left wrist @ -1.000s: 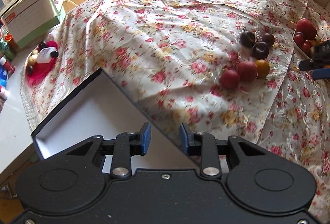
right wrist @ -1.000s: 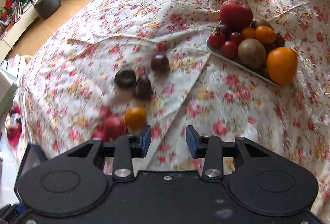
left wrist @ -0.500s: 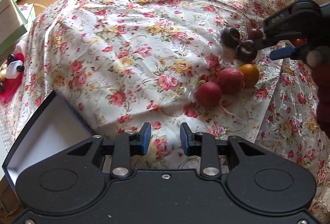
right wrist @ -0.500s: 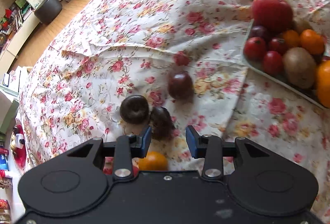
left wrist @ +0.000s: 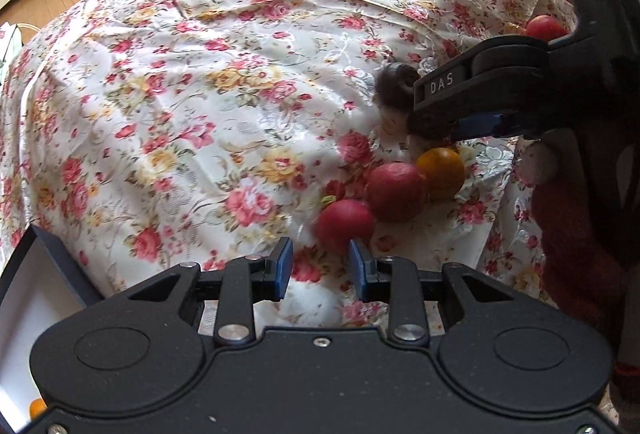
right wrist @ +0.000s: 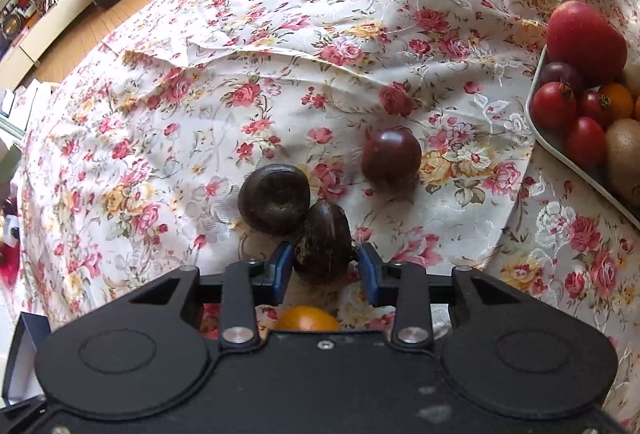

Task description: Organize fruits

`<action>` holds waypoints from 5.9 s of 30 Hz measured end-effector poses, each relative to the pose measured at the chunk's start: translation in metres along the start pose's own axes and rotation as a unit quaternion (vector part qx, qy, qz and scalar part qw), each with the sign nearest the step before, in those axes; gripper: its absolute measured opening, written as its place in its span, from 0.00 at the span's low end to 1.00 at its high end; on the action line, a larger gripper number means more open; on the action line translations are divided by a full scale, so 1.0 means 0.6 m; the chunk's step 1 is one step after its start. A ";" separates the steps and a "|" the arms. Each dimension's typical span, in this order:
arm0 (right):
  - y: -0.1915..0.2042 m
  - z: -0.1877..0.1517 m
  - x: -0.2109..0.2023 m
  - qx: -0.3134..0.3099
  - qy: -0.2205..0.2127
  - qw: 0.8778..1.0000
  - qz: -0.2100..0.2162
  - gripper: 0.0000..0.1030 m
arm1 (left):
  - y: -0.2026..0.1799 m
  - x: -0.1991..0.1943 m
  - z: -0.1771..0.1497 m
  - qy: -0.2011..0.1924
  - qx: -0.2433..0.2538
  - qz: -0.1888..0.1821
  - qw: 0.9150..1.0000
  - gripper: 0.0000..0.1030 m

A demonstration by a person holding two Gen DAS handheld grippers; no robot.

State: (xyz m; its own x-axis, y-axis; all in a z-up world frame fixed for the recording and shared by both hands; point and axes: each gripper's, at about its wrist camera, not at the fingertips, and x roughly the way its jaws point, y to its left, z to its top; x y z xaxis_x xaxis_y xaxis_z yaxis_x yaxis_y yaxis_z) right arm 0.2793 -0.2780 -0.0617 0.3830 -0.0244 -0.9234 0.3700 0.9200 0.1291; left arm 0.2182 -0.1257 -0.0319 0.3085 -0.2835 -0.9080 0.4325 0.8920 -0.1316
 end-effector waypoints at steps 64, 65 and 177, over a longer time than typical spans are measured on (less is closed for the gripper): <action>-0.048 -0.019 -0.061 0.024 0.014 0.997 0.066 0.36 | -0.064 0.008 -0.026 -0.001 0.455 -0.027 0.890 0.50; -0.048 -0.019 -0.061 0.024 0.015 0.997 0.067 0.36 | -0.067 0.014 -0.028 0.001 0.460 -0.019 0.888 0.50; 0.113 -0.371 -0.261 -0.147 0.046 0.987 0.041 0.37 | 0.157 -0.192 -0.343 0.029 -0.170 0.126 0.977 0.43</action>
State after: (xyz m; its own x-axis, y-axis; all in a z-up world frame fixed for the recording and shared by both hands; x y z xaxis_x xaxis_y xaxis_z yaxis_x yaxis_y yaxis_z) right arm 0.0561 -0.1245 0.0114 0.3176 0.0790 -0.9449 0.0739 0.9914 0.1078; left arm 0.0490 0.0633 -0.0218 0.3169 -0.0287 -0.9480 0.0398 0.9991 -0.0169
